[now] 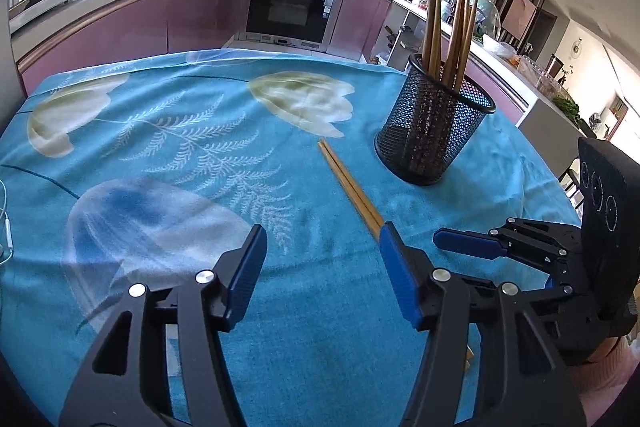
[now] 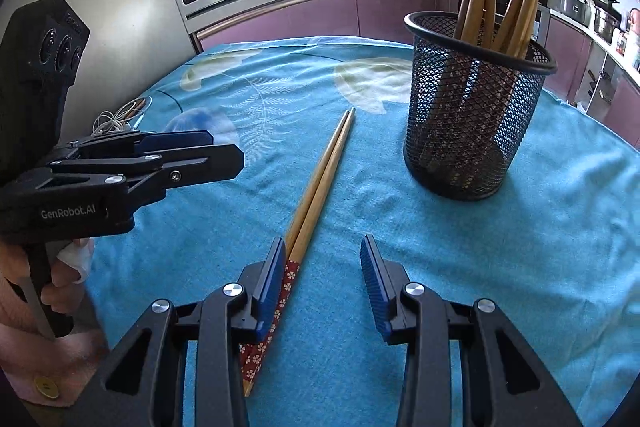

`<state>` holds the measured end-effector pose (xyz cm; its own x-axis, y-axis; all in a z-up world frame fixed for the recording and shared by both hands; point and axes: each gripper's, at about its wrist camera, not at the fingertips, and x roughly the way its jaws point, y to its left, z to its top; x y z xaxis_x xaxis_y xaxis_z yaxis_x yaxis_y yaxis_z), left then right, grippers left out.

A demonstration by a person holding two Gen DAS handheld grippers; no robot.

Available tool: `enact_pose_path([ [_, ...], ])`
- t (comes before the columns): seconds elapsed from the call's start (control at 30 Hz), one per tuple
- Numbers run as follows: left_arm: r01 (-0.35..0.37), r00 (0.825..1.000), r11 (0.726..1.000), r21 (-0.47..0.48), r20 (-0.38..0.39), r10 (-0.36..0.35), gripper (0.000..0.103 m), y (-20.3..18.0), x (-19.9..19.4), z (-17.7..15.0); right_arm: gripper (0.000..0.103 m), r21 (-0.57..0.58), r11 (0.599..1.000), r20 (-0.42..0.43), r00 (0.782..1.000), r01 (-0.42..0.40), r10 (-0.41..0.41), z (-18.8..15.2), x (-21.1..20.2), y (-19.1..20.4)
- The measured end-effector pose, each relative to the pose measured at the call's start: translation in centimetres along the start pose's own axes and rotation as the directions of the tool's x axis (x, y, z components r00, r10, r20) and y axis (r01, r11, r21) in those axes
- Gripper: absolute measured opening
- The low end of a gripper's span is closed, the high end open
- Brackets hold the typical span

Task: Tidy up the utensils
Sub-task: 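Withdraw both tools toward the last chopsticks on the tablecloth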

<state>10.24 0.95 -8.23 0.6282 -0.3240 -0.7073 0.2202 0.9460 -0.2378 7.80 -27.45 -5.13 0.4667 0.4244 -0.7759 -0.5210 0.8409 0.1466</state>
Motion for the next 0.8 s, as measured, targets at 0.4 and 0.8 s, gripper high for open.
enact_pose_path([
  [0.4, 0.013, 0.999, 0.998, 0.055, -0.046, -0.01, 0.058, -1.6, 1.5, -0.4, 0.033, 0.07, 0.996, -0.01, 0.998, -0.055, 0.056, -0.2, -0.3, -1.9],
  [0.8, 0.0, 0.995, 0.992, 0.124, -0.104, 0.013, 0.058, -3.6, 3.7, -0.8, 0.033, 0.09, 0.993, -0.007, 0.997, -0.071, 0.072, -0.3, -0.5, -2.7],
])
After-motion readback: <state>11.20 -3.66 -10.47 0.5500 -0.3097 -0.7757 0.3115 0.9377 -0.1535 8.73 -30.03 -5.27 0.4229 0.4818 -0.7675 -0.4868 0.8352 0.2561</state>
